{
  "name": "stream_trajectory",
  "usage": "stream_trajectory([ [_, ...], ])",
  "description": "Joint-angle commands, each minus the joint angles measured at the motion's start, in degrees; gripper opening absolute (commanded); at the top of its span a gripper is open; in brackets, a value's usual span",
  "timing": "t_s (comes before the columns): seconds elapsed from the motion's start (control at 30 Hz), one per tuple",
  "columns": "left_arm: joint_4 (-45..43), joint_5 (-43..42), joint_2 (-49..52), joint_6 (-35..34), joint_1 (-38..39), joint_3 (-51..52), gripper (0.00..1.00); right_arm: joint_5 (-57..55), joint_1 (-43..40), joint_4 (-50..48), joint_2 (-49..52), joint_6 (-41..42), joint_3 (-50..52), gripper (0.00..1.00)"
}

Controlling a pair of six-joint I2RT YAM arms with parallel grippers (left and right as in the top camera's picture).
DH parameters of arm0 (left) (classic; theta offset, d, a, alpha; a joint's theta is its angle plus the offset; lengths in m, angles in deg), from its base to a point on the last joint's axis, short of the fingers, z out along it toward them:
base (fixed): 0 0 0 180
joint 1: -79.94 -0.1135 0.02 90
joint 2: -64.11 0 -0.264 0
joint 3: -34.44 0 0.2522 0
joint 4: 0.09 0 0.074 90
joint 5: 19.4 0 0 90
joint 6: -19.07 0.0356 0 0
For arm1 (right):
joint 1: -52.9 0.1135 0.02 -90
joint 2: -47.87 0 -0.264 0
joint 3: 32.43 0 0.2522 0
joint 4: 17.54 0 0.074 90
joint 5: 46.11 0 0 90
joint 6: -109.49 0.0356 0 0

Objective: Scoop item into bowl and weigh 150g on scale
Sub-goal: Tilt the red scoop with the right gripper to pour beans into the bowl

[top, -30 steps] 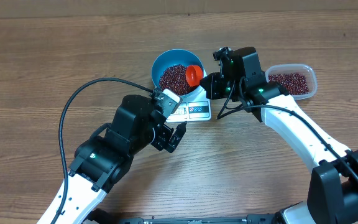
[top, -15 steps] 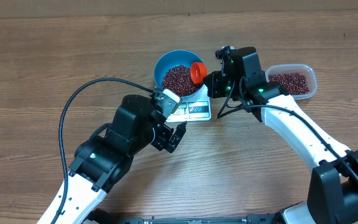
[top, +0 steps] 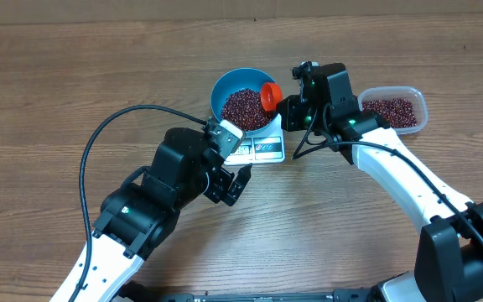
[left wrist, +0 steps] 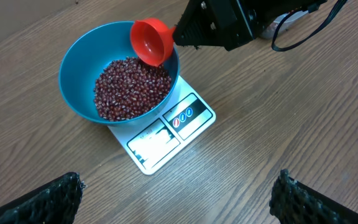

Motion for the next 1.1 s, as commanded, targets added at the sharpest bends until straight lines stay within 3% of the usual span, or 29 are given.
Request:
stream_trajectory([
  [0.0, -0.1, -0.5, 0.3, 1.1, -0.3, 0.5, 1.00, -2.3, -0.2, -0.3, 0.7, 0.0, -2.0, 0.04],
  [0.67, -0.1, -0.5, 0.3, 1.1, -0.3, 0.5, 1.00, -2.3, -0.3, -1.6, 0.7, 0.0, -2.0, 0.04],
  [1.07, -0.1, -0.5, 0.3, 1.1, -0.3, 0.5, 1.00, 12.2, -0.3, -7.3, 0.0, 0.0, -2.0, 0.04],
])
